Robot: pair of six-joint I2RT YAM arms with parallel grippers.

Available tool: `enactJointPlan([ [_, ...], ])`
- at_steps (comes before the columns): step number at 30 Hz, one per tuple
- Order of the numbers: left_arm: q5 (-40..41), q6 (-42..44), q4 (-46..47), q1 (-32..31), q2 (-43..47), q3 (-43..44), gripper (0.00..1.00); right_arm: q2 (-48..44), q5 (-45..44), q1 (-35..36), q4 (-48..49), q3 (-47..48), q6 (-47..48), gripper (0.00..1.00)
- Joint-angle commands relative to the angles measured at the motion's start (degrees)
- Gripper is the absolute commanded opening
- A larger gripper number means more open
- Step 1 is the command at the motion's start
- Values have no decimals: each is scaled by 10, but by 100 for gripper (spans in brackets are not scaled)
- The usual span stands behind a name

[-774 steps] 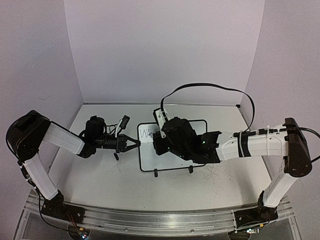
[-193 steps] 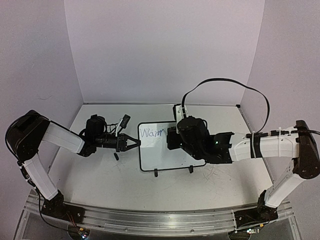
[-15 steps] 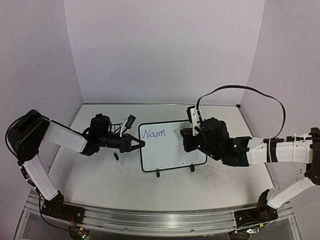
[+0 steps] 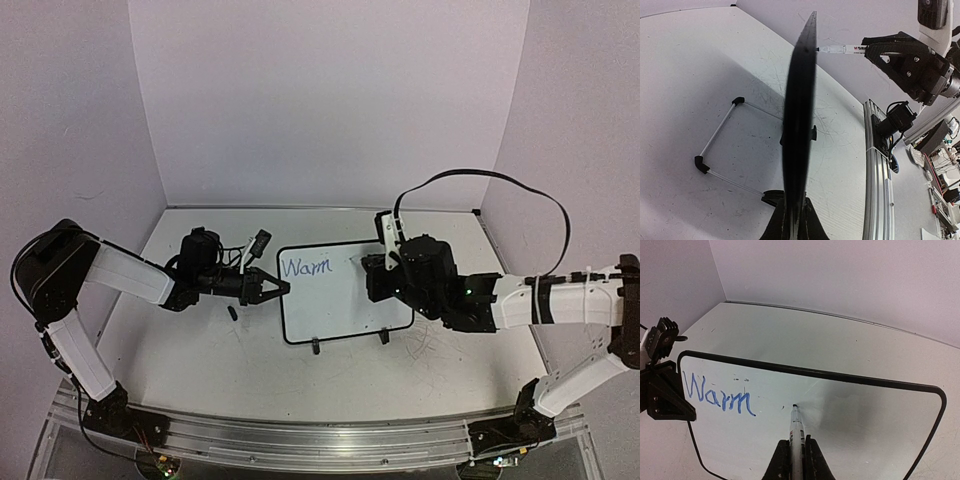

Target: Write a sentence on the whiteboard

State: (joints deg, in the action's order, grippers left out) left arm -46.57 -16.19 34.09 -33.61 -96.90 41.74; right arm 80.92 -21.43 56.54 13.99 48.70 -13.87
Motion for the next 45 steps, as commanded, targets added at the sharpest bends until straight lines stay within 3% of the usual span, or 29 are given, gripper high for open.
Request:
enactJointPlan([
  [1,21,12,-2,-1,-2,11,0,15,-7,-2,23,27,-5,0],
  [45,19,13,-6,-1,-4,16,0,9,27,-2,4,8,-18,0],
])
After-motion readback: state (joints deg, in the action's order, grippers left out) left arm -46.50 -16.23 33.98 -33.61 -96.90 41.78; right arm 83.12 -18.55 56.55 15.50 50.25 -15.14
